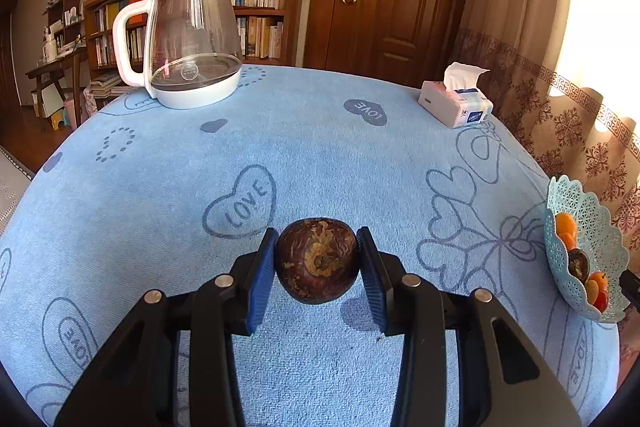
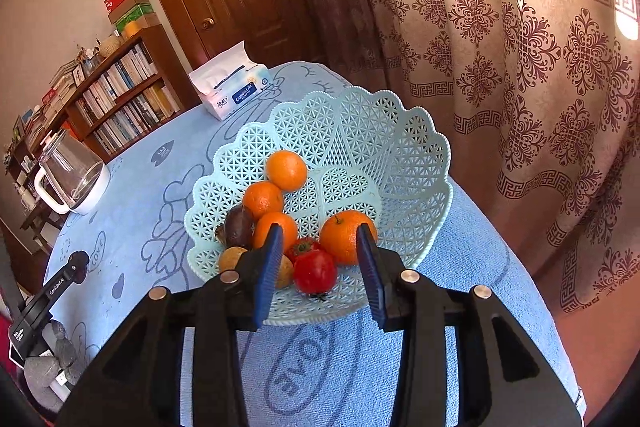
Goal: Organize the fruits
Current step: 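Carry the tomato into the basket and open the right tool, then carry the dark brown fruit into the basket and open the left tool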
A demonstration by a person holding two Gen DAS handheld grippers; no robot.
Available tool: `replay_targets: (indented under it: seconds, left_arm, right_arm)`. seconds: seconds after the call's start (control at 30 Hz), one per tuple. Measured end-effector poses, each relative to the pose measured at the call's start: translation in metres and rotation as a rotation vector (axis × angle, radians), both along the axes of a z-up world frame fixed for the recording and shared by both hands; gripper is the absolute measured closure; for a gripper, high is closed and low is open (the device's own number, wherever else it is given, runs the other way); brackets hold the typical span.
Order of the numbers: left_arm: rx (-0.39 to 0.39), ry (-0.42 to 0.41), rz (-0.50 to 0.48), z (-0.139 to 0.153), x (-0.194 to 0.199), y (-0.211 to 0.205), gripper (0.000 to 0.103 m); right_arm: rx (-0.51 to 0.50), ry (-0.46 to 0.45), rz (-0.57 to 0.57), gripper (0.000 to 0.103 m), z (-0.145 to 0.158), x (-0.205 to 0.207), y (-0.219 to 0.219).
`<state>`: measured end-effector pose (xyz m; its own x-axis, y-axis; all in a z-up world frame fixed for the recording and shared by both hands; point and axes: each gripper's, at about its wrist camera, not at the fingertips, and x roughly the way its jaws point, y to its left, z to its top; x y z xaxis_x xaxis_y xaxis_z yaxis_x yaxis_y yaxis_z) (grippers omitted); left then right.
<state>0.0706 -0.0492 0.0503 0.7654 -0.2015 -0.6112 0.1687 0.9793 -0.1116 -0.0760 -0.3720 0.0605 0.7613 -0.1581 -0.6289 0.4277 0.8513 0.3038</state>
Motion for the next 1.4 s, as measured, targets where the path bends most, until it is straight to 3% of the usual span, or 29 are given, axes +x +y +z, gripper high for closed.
replay_targets:
  seconds: [0.1, 0.23, 0.33, 0.47, 0.57, 0.83, 1.17, 1.4]
  left_arm:
    - [0.005, -0.002, -0.002, 0.0, 0.0, -0.001, 0.063]
    - [0.016, -0.004, -0.005, -0.002, 0.0, -0.003, 0.063]
    - [0.028, -0.009, -0.01, -0.003, -0.001, -0.006, 0.063]
    - [0.039, -0.014, -0.023, -0.003, -0.004, -0.01, 0.063]
    - [0.036, 0.0, -0.049, -0.004, -0.007, -0.016, 0.063]
    - [-0.003, 0.036, -0.14, 0.004, -0.024, -0.045, 0.063]
    - [0.031, -0.025, -0.31, 0.023, -0.047, -0.124, 0.062]
    - [-0.001, -0.014, -0.388, 0.028, -0.044, -0.164, 0.062]
  right_arm:
    - [-0.039, -0.016, -0.03, 0.062, 0.002, -0.004, 0.0]
    - [-0.113, -0.057, -0.118, 0.045, 0.006, -0.013, -0.003]
    - [-0.174, -0.077, -0.165, 0.041, 0.007, -0.016, -0.004]
    - [-0.194, -0.097, -0.2, 0.02, 0.005, -0.015, -0.012]
    - [-0.177, -0.112, -0.227, 0.011, 0.002, -0.014, -0.02]
    - [-0.149, -0.136, -0.233, 0.006, -0.005, -0.012, -0.024]
    - [-0.105, -0.191, -0.259, 0.003, -0.006, -0.023, -0.028]
    - [-0.062, -0.207, -0.3, 0.003, -0.009, -0.028, -0.035]
